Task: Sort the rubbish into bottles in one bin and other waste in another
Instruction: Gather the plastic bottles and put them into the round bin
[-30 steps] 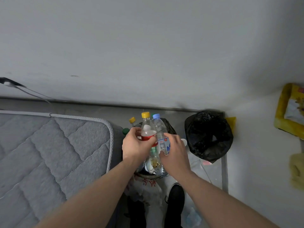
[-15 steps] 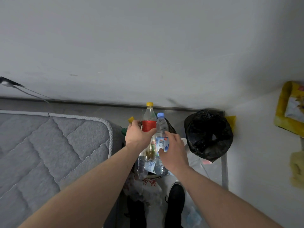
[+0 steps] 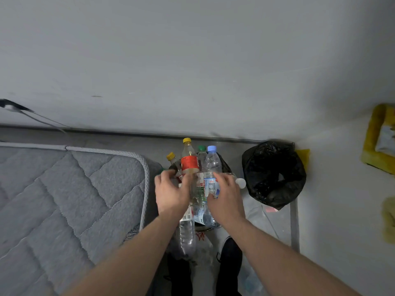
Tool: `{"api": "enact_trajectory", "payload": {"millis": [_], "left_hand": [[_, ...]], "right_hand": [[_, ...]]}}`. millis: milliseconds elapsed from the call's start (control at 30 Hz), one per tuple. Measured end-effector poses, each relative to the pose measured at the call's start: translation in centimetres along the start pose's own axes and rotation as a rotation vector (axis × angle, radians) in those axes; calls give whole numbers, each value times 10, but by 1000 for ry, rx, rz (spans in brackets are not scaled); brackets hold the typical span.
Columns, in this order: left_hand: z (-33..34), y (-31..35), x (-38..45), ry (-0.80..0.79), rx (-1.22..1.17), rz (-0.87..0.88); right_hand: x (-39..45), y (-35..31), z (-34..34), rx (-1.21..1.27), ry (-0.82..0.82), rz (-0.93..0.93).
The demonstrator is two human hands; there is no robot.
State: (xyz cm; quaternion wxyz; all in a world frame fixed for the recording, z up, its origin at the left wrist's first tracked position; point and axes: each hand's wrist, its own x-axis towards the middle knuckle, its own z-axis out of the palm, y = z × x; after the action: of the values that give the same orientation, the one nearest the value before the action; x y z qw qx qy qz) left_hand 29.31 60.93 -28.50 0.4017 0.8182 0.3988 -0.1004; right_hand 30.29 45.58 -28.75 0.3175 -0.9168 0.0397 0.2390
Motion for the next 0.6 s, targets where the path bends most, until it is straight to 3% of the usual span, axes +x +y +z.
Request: {"api": "enact_trajectory", "payload": {"millis": [67,233,500,600], "left_hand": [[-2,-24,-16,12,-25,-85],[3,-72,-35,-212,26,-132],[17,-91,-39,-276,167,-215],[23,-98,-36,-298,169,-241]], "right_hand": [[-4,-2,3,-11,33,-34],[-19,5,16,19,71,-78],[-42,29,23,38,147,-83],[-37,9,13,-80,44,-268]]}}
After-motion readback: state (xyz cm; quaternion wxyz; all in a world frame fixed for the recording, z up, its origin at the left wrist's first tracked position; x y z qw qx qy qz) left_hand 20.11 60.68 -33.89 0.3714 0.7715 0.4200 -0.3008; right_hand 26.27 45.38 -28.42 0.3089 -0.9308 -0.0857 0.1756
